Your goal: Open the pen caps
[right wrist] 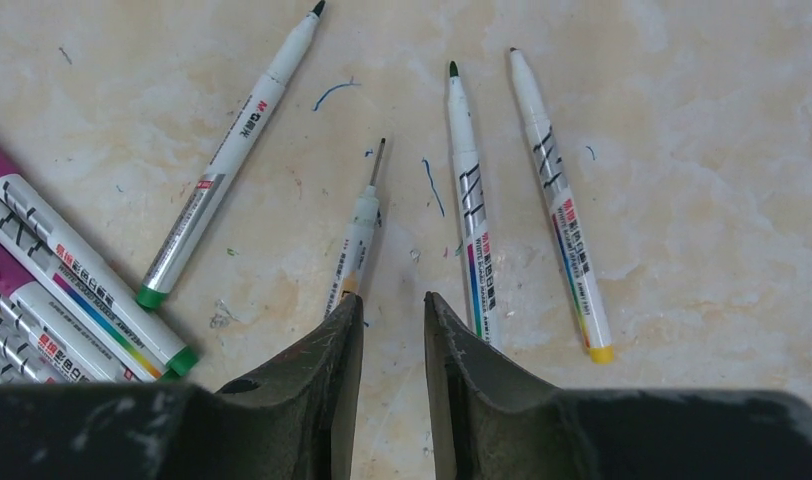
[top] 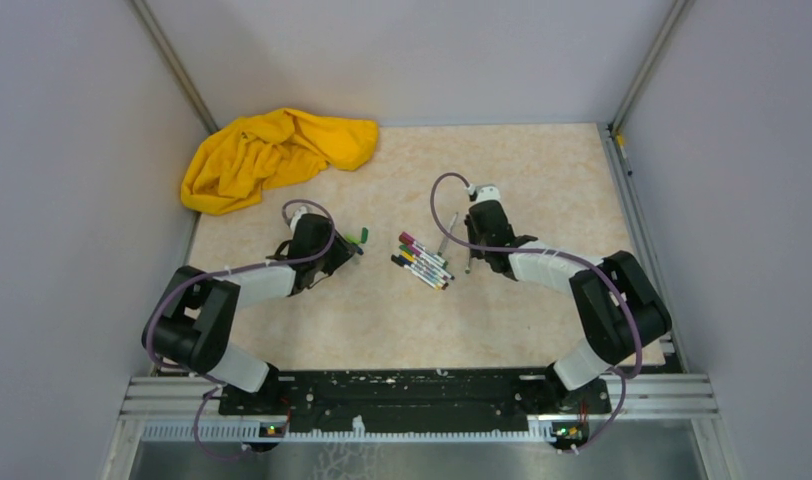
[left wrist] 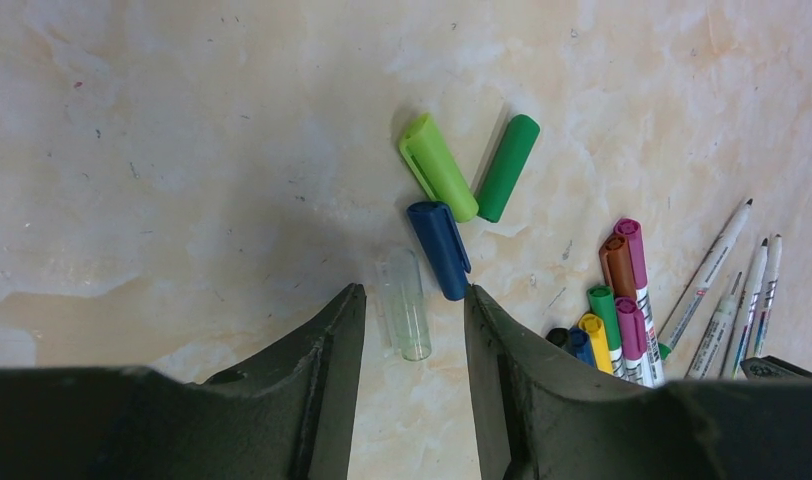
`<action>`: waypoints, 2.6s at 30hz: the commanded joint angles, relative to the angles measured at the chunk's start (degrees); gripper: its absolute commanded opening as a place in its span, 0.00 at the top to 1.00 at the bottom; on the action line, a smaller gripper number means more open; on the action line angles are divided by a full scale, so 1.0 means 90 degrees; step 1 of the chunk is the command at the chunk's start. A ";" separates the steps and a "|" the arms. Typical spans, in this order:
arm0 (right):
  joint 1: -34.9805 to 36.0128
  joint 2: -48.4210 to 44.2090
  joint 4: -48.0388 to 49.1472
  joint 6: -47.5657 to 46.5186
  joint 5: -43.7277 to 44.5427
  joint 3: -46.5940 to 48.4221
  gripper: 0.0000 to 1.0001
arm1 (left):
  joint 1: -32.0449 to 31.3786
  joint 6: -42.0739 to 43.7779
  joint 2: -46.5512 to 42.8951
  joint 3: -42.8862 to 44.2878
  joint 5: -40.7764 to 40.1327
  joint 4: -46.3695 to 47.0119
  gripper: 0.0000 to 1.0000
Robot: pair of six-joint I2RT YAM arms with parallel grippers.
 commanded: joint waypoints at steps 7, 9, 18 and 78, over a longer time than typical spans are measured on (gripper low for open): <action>-0.0013 0.0011 0.0025 -0.0088 -0.0428 0.0942 0.67 | -0.0020 -0.0175 -0.0198 -0.0169 0.0076 0.0086 0.52; 0.0074 0.0240 -0.0145 -0.0083 -0.0394 0.1332 0.66 | -0.0019 -0.0192 -0.0278 -0.0188 0.0077 0.0107 0.52; 0.0398 0.1577 -0.0738 -0.0089 -0.0357 0.2633 0.63 | -0.0020 -0.0150 -0.0672 -0.0313 0.0029 0.0290 0.52; 0.0560 0.0890 -0.2047 0.0588 0.1146 0.1351 0.97 | -0.0020 -0.0329 -0.1087 -0.0839 0.0399 0.0879 0.52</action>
